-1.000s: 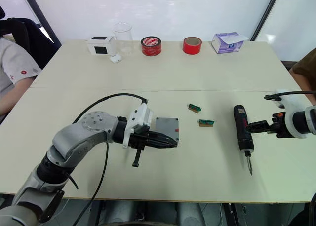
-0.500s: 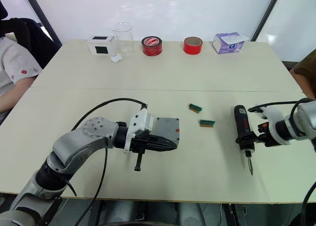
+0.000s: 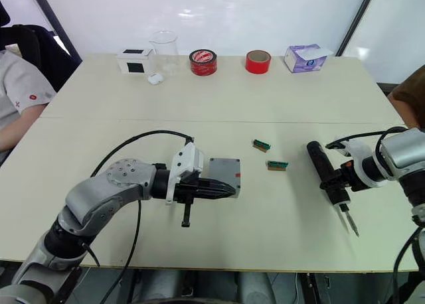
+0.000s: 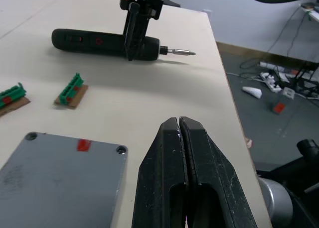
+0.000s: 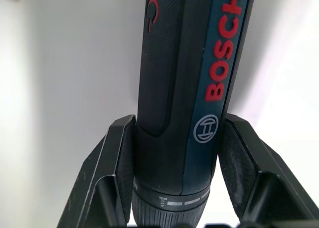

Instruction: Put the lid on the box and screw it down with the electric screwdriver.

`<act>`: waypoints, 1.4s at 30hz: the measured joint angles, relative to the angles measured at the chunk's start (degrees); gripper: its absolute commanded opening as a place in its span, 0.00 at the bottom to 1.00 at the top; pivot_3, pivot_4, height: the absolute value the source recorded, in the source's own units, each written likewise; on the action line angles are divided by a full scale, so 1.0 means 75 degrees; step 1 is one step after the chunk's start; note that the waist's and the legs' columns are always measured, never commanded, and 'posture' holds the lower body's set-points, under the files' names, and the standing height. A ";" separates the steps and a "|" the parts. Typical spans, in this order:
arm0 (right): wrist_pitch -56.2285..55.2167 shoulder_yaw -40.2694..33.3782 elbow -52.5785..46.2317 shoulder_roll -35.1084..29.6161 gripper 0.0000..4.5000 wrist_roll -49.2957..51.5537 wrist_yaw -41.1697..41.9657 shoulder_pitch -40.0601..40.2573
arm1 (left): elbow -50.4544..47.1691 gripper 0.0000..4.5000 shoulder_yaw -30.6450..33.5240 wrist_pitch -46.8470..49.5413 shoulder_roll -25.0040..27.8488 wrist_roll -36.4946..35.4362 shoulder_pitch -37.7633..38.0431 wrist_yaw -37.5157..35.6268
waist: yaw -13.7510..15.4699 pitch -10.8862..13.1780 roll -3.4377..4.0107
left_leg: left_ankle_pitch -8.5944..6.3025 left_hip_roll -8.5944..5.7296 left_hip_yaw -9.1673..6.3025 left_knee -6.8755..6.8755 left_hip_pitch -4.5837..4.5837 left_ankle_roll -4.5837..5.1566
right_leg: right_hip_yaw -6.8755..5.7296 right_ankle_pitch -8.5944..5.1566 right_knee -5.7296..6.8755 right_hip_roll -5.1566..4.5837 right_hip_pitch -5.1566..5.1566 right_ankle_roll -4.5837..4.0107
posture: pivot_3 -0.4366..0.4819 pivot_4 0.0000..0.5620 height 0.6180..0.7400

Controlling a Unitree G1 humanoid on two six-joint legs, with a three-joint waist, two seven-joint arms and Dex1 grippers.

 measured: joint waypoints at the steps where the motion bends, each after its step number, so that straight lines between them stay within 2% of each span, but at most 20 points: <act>1: -0.0424 -0.0314 0.0303 0.0186 0.41 -0.0148 -0.0328 -0.0190 | 0.0177 0.00 0.0156 -0.0001 0.0101 -0.0023 -0.0035 -0.0015 | 0.0018 0.0009 0.0021 | 0.0000 -0.0005 0.0000 0.0000 -0.0001 -0.0001 | 0.0003 0.0001 0.0002 -0.0002 -0.0003 0.0002 | 0.48 0.27 1.00; 3: -0.0839 -0.0970 0.0510 0.0380 0.41 -0.0156 -0.0684 -0.0522 | 0.0509 0.00 0.0386 -0.0007 0.0232 -0.0020 -0.0079 -0.0043 | 0.0053 0.0018 0.0060 | 0.0001 -0.0008 0.0001 -0.0003 -0.0012 -0.0001 | 0.0006 0.0003 0.0004 0.0000 -0.0018 0.0009 | 0.48 0.27 1.00; 5: -0.1231 -0.2084 0.0372 0.0606 0.41 0.0081 -0.1005 -0.0752 | 0.0873 0.00 0.0520 -0.0019 0.0305 -0.0007 -0.0176 -0.0107 | 0.0078 0.0018 0.0061 | 0.0001 -0.0005 -0.0005 -0.0010 -0.0013 -0.0001 | 0.0001 0.0017 0.0010 0.0009 -0.0021 0.0034 | 0.48 0.27 1.00; 8: -0.1668 -0.4122 -0.0741 0.1436 0.41 0.0767 -0.1689 -0.0508 | 0.1200 0.00 0.0530 -0.0049 0.0487 0.0069 -0.0278 -0.0316 | 0.0110 0.0016 0.0056 | 0.0001 -0.0004 -0.0015 -0.0050 -0.0015 -0.0001 | -0.0011 0.0016 -0.0011 0.0008 -0.0022 0.0037 | 0.48 0.27 1.00; 9: -0.1977 -0.4686 -0.1223 0.1857 0.41 0.0963 -0.1907 -0.0310 | 0.1288 0.00 0.0541 -0.0058 0.0535 0.0079 -0.0288 -0.0382 | 0.0107 0.0013 0.0051 | 0.0001 0.0000 -0.0023 -0.0057 -0.0015 -0.0002 | -0.0019 0.0016 -0.0017 0.0010 -0.0020 0.0038 | 0.48 0.27 1.00; 11: -0.2150 -0.6191 -0.3126 0.3685 0.41 0.2013 -0.2974 0.0325 | 0.1642 0.00 0.0451 -0.0098 0.0550 0.0208 -0.0498 -0.0610 | 0.0097 0.0013 0.0052 | 0.0011 0.0004 -0.0024 -0.0075 -0.0015 -0.0020 | -0.0020 0.0016 -0.0014 0.0009 -0.0029 0.0039 | 0.48 0.27 1.00; 12: -0.2114 -0.6584 -0.4013 0.4481 0.41 0.2608 -0.3350 0.0688 | 0.1814 0.00 0.0314 -0.0201 0.0496 0.0327 -0.0705 -0.0693 | 0.0108 0.0013 0.0051 | 0.0027 0.0004 -0.0034 -0.0091 -0.0017 -0.0046 | -0.0027 0.0016 -0.0001 0.0009 -0.0031 0.0039 | 0.48 0.27 1.00; 13: -0.2048 -0.6644 -0.4646 0.5029 0.41 0.3136 -0.3534 0.0987 | 0.1931 0.00 0.0216 -0.0304 0.0446 0.0439 -0.0862 -0.0739 | 0.0126 0.0014 0.0055 | 0.0034 0.0002 -0.0038 -0.0096 -0.0017 -0.0058 | -0.0035 0.0016 -0.0002 0.0003 -0.0032 0.0039 | 0.48 0.27 1.00; 15: -0.1909 -0.6532 -0.5576 0.5581 0.41 0.3804 -0.3779 0.1512 | 0.2131 0.00 0.0083 -0.0527 0.0352 0.0668 -0.1058 -0.0794 | 0.0164 0.0015 0.0058 | 0.0035 -0.0008 -0.0038 -0.0096 -0.0016 -0.0061 | -0.0036 0.0016 -0.0006 -0.0010 -0.0028 0.0038 | 0.48 0.27 1.00; 20: -0.2263 -0.5947 -0.6859 0.5822 0.41 0.4043 -0.4085 0.2603 | 0.2571 0.00 -0.0193 -0.0840 0.0339 0.1091 -0.1130 -0.1099 | 0.0225 0.0015 0.0057 | 0.0032 -0.0022 -0.0030 -0.0091 -0.0011 -0.0056 | -0.0029 0.0018 -0.0015 -0.0015 -0.0023 0.0037 | 0.48 0.27 1.00; 28: -0.3200 -0.4813 -0.7138 0.5441 0.41 0.3410 -0.3686 0.3520 | 0.3065 0.00 -0.0682 -0.1244 -0.0431 0.1600 -0.1242 -0.1165 | 0.0216 0.0015 0.0057 | 0.0033 -0.0022 -0.0032 -0.0091 -0.0009 -0.0055 | -0.0029 0.0017 -0.0013 -0.0008 -0.0024 0.0037 | 0.48 0.27 1.00; 35: -0.4048 -0.4409 -0.7096 0.5368 0.41 0.2751 -0.3682 0.3645 | 0.3176 0.00 -0.0929 -0.1807 -0.0413 0.2226 -0.1242 -0.1332 | 0.0197 0.0013 0.0056 | 0.0032 -0.0017 -0.0035 -0.0091 -0.0004 -0.0055 | -0.0029 0.0017 -0.0011 -0.0002 -0.0021 0.0037 | 0.48 0.27 1.00; 42: -0.4621 -0.4054 -0.6923 0.5455 0.41 0.2378 -0.3820 0.3617 | 0.3178 0.00 -0.0989 -0.2041 -0.0424 0.2432 -0.1227 -0.1423 | 0.0202 0.0011 0.0053 | 0.0032 -0.0017 -0.0036 -0.0091 0.0001 -0.0055 | -0.0029 0.0017 -0.0011 -0.0002 -0.0015 0.0037 | 0.48 0.27 1.00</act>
